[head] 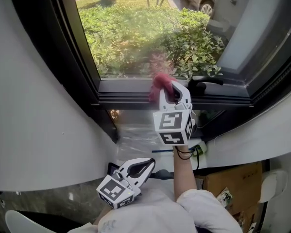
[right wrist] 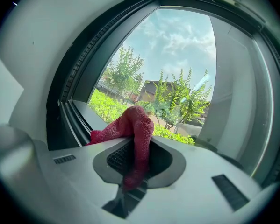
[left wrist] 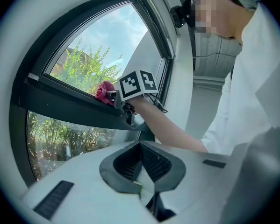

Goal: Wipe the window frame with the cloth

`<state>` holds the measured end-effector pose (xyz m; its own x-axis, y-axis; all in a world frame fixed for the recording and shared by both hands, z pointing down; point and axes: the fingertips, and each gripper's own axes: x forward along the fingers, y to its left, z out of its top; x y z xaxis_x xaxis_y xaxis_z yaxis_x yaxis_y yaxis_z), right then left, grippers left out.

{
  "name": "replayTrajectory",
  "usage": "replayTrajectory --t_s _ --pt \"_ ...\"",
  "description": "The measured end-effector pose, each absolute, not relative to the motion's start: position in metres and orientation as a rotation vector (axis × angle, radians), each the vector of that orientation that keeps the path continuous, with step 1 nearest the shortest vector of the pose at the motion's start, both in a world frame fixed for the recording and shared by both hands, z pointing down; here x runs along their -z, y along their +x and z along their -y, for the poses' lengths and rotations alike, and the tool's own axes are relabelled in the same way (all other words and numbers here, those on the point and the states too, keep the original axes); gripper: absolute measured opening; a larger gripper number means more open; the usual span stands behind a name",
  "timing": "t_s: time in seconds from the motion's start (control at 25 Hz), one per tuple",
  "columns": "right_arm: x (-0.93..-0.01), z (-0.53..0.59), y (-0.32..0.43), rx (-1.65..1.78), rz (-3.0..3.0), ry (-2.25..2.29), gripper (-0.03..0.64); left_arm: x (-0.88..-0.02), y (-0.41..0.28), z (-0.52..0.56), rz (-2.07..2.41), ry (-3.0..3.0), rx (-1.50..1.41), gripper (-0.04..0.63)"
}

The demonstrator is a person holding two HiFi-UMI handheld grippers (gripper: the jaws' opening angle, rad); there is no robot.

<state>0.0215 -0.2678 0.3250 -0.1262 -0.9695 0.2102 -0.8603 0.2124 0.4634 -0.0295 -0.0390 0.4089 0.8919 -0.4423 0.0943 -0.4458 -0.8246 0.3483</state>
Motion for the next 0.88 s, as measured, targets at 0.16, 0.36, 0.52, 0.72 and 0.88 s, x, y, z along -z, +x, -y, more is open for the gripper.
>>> replayTrajectory --t_s 0.16,0.36,0.52,0.72,0.88 --pt "-0.325 0.267 0.024 0.315 2.034 1.690 0.067 -0.409 -0.025 0.039 0.653 2.695 -0.012 0.011" --pt "-0.325 0.265 0.031 0.313 2.043 1.692 0.067 -0.408 -0.025 0.039 0.673 2.689 -0.015 0.009" --pt "-0.325 0.264 0.035 0.313 2.053 1.697 0.067 -0.409 -0.025 0.040 0.682 2.693 -0.009 0.011" --pt "-0.325 0.264 0.035 0.321 2.041 1.703 0.067 -0.408 -0.027 0.037 0.688 2.689 -0.009 0.009" --pt "-0.324 0.264 0.032 0.281 2.078 1.710 0.067 -0.408 -0.032 0.035 0.710 2.683 0.001 0.009"
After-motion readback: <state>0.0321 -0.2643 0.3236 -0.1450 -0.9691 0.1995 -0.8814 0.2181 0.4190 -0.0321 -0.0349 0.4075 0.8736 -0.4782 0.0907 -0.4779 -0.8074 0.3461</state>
